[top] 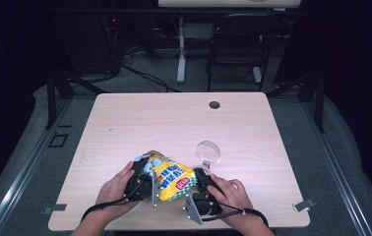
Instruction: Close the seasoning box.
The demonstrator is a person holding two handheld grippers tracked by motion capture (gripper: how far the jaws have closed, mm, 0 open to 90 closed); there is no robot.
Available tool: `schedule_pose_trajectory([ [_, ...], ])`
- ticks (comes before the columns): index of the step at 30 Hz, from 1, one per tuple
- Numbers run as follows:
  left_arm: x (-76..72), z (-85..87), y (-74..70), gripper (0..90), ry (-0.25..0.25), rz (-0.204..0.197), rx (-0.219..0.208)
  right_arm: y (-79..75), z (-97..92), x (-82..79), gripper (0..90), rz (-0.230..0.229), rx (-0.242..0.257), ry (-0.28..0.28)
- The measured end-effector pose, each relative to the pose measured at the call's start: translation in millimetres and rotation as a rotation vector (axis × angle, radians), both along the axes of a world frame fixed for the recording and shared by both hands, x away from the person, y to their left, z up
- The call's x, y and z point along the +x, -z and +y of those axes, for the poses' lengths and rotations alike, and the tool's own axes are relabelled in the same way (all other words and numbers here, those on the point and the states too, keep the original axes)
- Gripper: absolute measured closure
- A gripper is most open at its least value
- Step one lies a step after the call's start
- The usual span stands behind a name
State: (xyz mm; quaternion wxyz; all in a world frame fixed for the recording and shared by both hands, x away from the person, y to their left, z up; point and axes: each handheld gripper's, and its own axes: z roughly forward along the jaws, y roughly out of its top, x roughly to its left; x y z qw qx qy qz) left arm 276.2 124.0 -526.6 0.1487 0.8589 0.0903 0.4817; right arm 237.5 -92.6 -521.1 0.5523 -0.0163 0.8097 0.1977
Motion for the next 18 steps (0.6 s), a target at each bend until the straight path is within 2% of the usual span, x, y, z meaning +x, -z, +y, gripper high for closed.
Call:
schedule_pose_trajectory([
  [5, 0.5, -0.4, -0.3, 42.1, 0.002, 0.002, 0.020, 3.3, 0.6, -0.1, 71.1, 0.001, 0.006, 0.004],
  [11, 0.6, -1.4, -3.1, 42.1, 0.007, -0.024, 0.069, 8.4, 1.7, -1.6, 71.3, -0.009, 0.024, 0.019],
  [18, 1.4, -1.7, -6.5, 43.2, 0.011, -0.043, 0.091, 11.3, 2.8, -2.9, 71.3, -0.018, 0.056, 0.033],
])
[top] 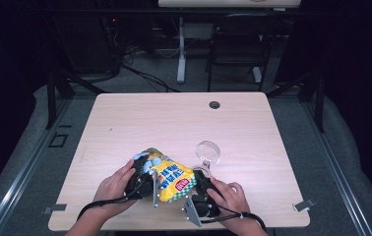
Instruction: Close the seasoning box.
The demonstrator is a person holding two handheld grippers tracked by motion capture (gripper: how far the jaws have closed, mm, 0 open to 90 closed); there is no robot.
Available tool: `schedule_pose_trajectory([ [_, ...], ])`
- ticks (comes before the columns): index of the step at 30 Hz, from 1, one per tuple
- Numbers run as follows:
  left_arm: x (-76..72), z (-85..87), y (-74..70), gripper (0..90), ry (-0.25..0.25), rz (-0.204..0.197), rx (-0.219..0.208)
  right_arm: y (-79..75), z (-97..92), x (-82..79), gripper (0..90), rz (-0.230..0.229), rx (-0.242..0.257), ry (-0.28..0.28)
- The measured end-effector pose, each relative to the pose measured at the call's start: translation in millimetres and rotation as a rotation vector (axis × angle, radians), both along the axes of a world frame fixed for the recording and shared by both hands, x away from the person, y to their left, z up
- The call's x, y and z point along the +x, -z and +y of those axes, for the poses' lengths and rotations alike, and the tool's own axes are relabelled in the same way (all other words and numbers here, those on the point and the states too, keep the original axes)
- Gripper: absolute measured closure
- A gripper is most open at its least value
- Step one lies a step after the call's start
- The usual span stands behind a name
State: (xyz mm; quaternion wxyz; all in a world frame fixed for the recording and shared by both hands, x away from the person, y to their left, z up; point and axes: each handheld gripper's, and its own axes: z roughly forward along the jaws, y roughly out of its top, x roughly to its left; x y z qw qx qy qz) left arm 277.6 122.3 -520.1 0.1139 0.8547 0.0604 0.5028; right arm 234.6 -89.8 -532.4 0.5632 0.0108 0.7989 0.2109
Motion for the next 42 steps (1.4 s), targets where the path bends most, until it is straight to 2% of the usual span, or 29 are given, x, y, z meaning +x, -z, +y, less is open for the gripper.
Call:
schedule_pose_trajectory([
  [3, -0.1, -1.3, -3.1, 43.2, 0.008, -0.020, 0.032, 1.5, 0.1, -1.1, 71.3, -0.009, 0.009, 0.009],
  [14, 0.0, -3.5, -7.0, 43.3, 0.026, -0.086, 0.083, 5.0, 1.4, -3.0, 71.3, -0.026, 0.034, 0.036],
  [19, -0.2, -3.7, -8.7, 43.3, 0.031, -0.096, 0.104, 6.5, 2.2, -3.3, 71.3, -0.035, 0.041, 0.038],
  [23, -0.6, -4.3, -11.7, 43.3, 0.037, -0.120, 0.132, 7.2, 3.0, -2.9, 71.3, -0.035, 0.059, 0.037],
  [42, -3.1, -6.9, -18.6, 43.4, 0.047, -0.161, 0.192, 7.5, 3.2, -4.2, 71.2, -0.033, 0.090, 0.038],
])
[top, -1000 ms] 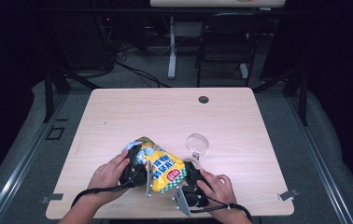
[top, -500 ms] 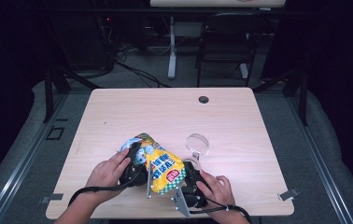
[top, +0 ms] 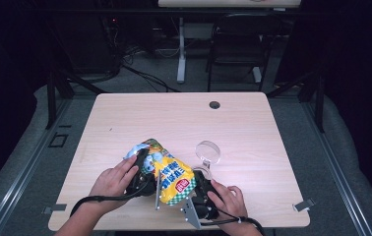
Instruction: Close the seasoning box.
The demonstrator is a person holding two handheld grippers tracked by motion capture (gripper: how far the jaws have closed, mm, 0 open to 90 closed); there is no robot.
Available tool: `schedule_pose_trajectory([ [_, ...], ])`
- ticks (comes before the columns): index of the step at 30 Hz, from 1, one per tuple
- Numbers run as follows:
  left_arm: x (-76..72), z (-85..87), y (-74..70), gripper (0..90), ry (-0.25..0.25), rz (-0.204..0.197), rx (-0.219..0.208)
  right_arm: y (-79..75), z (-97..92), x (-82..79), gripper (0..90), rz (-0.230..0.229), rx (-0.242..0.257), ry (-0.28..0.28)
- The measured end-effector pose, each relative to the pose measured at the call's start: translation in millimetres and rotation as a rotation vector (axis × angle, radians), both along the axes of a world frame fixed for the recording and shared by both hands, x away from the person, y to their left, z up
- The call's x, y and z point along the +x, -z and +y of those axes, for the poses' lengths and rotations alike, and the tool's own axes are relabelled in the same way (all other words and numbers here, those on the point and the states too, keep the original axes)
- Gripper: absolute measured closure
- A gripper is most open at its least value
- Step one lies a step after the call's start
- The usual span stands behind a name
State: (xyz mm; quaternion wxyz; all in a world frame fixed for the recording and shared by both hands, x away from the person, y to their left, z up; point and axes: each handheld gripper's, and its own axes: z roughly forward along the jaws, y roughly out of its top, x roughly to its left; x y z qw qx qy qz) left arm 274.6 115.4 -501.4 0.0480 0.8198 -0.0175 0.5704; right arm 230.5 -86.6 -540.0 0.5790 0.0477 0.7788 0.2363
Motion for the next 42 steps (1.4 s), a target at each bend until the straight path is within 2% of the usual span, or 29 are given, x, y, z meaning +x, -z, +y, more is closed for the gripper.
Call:
schedule_pose_trajectory([
  [12, -0.8, -2.5, -5.7, 43.4, 0.011, -0.025, 0.043, -1.1, -1.2, -0.7, 71.1, 0.005, 0.016, 0.000],
  [17, -1.4, -3.0, -6.5, 43.4, 0.021, -0.047, 0.049, -1.3, -1.4, -1.3, 71.1, 0.005, 0.019, 0.002],
  [19, -2.3, -3.6, -7.4, 43.4, 0.020, -0.055, 0.064, -1.6, -1.7, -1.7, 71.1, 0.003, 0.021, 0.002],
  [27, -4.0, -4.3, -8.9, 43.4, 0.024, -0.081, 0.076, -1.8, -1.9, -2.1, 71.0, 0.003, 0.028, 0.000],
  [31, -4.7, -4.4, -10.4, 44.2, 0.022, -0.077, 0.084, -1.8, -1.6, -2.0, 71.0, 0.001, 0.032, -0.004],
  [32, -4.2, -4.2, -9.8, 44.5, 0.035, -0.098, 0.079, -1.7, -1.5, -2.1, 70.9, 0.002, 0.033, -0.004],
  [34, -5.1, -5.2, -10.8, 44.6, 0.026, -0.084, 0.095, -1.2, -1.3, -2.4, 70.9, 0.003, 0.033, -0.004],
  [38, -5.0, -6.0, -11.2, 44.7, 0.031, -0.100, 0.103, -0.8, -1.2, -2.5, 70.9, 0.014, 0.039, 0.002],
  [39, -4.1, -5.8, -10.4, 44.7, 0.044, -0.115, 0.099, -0.3, -1.1, -2.1, 70.9, 0.015, 0.045, -0.001],
  [42, -4.2, -5.9, -10.4, 44.8, 0.040, -0.109, 0.100, -0.3, -0.9, -2.4, 70.9, 0.016, 0.045, 0.004],
])
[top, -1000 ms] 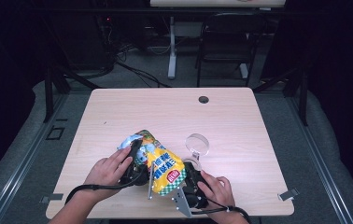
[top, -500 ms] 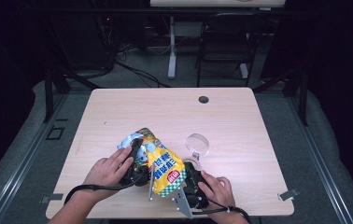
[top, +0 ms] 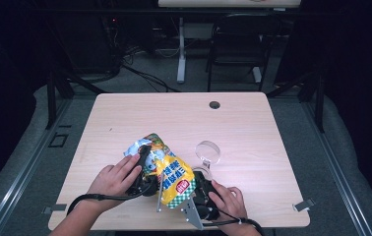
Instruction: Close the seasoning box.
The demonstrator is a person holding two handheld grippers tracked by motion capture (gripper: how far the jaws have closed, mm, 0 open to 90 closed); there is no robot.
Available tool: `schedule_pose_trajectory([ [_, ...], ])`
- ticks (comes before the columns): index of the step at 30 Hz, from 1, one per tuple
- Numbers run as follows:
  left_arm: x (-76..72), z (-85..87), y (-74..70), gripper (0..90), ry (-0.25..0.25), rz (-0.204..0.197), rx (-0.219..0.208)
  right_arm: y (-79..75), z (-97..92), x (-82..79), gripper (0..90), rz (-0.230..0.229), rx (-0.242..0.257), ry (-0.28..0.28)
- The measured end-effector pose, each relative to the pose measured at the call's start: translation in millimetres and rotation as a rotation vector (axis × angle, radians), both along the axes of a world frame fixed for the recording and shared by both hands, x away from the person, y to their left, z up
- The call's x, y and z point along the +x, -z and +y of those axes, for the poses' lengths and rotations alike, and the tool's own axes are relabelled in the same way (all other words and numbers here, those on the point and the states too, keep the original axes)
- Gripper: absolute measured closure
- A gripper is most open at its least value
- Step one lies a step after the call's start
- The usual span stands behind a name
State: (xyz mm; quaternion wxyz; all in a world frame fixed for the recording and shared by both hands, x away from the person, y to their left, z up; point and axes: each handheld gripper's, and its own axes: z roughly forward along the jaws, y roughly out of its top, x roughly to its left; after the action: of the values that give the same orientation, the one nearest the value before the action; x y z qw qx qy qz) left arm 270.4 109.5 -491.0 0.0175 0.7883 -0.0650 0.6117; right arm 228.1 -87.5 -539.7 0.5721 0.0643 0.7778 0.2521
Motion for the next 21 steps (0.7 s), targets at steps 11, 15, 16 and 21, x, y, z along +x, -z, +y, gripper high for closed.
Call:
schedule_pose_trajectory([
  [11, -1.3, -2.4, -2.4, 45.8, -0.005, 0.003, 0.030, 1.2, 0.4, -0.1, 70.9, 0.032, 0.039, 0.011],
  [15, -1.2, -3.4, -1.5, 45.9, -0.012, 0.012, 0.036, 2.5, -0.1, 0.4, 70.9, 0.045, 0.056, 0.013],
  [16, -1.2, -3.4, -1.5, 45.9, -0.012, 0.012, 0.036, 2.5, -0.1, 0.4, 70.9, 0.045, 0.056, 0.013],
  [21, -0.9, -5.1, -3.3, 45.9, -0.003, 0.001, 0.052, 2.8, -1.0, 0.4, 70.9, 0.060, 0.074, 0.018],
])
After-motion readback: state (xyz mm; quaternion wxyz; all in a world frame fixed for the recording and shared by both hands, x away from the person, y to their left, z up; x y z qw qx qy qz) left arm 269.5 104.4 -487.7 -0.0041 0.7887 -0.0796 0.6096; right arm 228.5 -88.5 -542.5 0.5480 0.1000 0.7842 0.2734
